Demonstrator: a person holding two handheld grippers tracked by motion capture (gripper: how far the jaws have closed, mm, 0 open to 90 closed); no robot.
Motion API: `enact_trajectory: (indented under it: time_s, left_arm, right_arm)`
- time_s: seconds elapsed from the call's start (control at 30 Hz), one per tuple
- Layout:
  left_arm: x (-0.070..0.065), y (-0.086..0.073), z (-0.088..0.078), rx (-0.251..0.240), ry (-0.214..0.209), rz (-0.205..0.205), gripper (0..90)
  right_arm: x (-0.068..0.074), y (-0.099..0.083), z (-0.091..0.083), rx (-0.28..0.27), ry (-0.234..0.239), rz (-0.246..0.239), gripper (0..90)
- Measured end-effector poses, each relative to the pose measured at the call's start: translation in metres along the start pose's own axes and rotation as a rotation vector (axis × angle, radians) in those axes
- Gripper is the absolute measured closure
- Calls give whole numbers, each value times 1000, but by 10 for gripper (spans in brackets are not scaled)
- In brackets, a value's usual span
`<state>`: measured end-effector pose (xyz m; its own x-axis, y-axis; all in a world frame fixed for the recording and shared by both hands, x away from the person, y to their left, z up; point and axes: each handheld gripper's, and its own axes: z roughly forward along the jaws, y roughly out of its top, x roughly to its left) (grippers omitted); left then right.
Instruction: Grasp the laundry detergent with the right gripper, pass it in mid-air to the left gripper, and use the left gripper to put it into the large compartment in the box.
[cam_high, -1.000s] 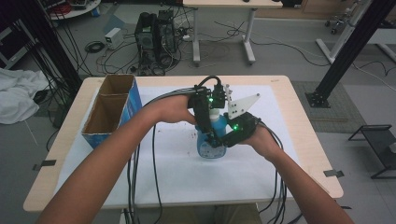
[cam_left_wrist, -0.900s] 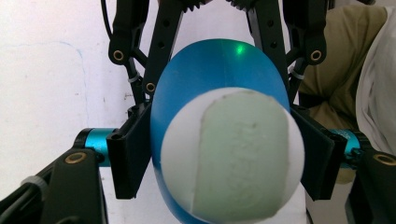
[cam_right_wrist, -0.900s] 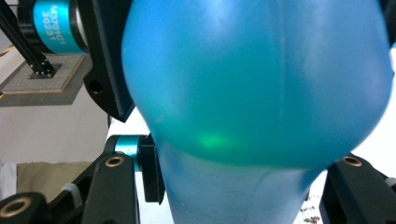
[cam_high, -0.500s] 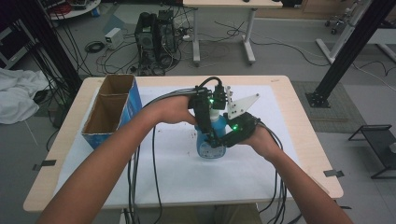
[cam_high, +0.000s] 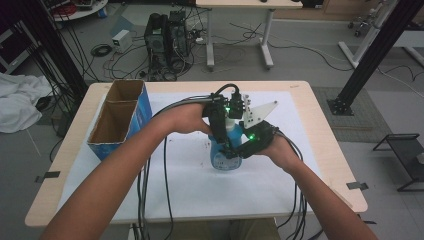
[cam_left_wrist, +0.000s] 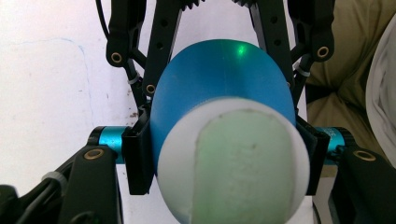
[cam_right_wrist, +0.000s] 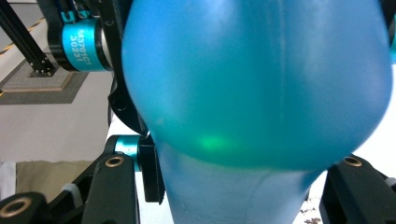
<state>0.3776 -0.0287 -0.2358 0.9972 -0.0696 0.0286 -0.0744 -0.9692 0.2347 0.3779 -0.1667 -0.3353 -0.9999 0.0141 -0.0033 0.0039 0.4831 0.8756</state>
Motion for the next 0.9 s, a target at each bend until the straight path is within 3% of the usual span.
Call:
enact_trajectory:
  time_s: [0.13,0.2,0.43,0.47,0.57,0.6,0.7,0.73,0.9]
  left_arm:
    - [-1,0,-1,-9,6,1,378]
    - [-2,1,-2,-7,8,0,379]
    - [-7,2,-4,-15,13,19,381]
    - [-8,3,-5,-10,16,25,381]
    - [-8,2,-9,-10,21,26,381]
    - [-9,1,-11,-16,23,22,381]
    - [-9,-2,-16,-7,26,21,381]
    - [-9,-3,-17,-14,33,14,381]
    - [-9,-10,-19,-5,41,-5,380]
  right_arm:
    - [3,0,-2,20,10,32,438]
    - [2,0,-1,13,7,7,438]
    - [6,2,-4,22,7,0,430]
    - [5,2,-4,12,-1,-31,425]
    - [8,4,-4,20,-5,-29,213]
    - [10,3,-6,29,-15,-29,213]
    - [13,1,-11,27,21,-27,196]
    - [14,0,-14,24,23,-15,99]
    - [18,-1,-31,20,11,14,95]
